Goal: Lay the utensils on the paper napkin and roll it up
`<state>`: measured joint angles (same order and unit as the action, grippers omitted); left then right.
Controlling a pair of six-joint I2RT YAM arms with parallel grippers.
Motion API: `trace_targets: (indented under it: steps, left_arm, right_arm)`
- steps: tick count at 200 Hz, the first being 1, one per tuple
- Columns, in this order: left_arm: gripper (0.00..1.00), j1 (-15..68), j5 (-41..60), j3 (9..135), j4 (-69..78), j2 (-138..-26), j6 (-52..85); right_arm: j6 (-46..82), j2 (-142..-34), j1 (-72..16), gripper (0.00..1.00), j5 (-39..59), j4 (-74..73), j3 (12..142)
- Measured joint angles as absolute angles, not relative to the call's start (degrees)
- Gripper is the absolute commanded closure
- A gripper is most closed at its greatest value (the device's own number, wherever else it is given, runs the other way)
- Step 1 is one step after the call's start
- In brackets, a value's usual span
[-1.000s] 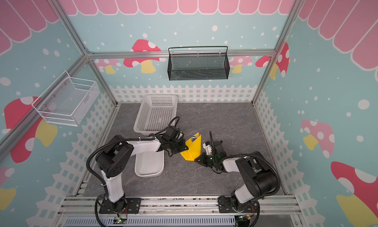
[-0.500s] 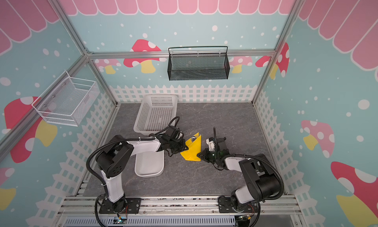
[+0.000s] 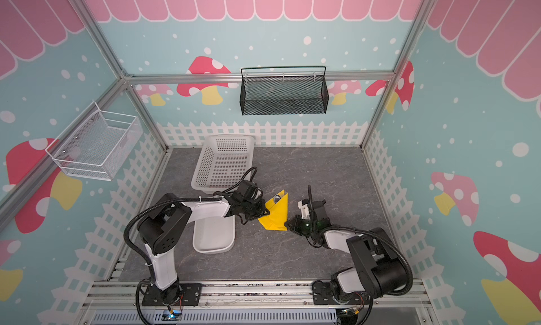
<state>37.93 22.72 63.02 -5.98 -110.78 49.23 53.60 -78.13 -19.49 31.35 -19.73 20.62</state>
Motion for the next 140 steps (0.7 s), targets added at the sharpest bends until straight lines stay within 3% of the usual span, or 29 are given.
trace_targets:
  steps: [36,140]
  left_arm:
    - [0.98,37.9,22.7,63.0,-6.0,-110.8,49.2]
    - [0.99,37.9,22.7,62.0,-5.1,-110.8,49.2]
  right_arm:
    - [53.2,-72.7,-19.5,0.88,28.8,-20.3,20.7]
    - [52.1,-80.5,-20.1,0.86,35.6,-23.0,21.1]
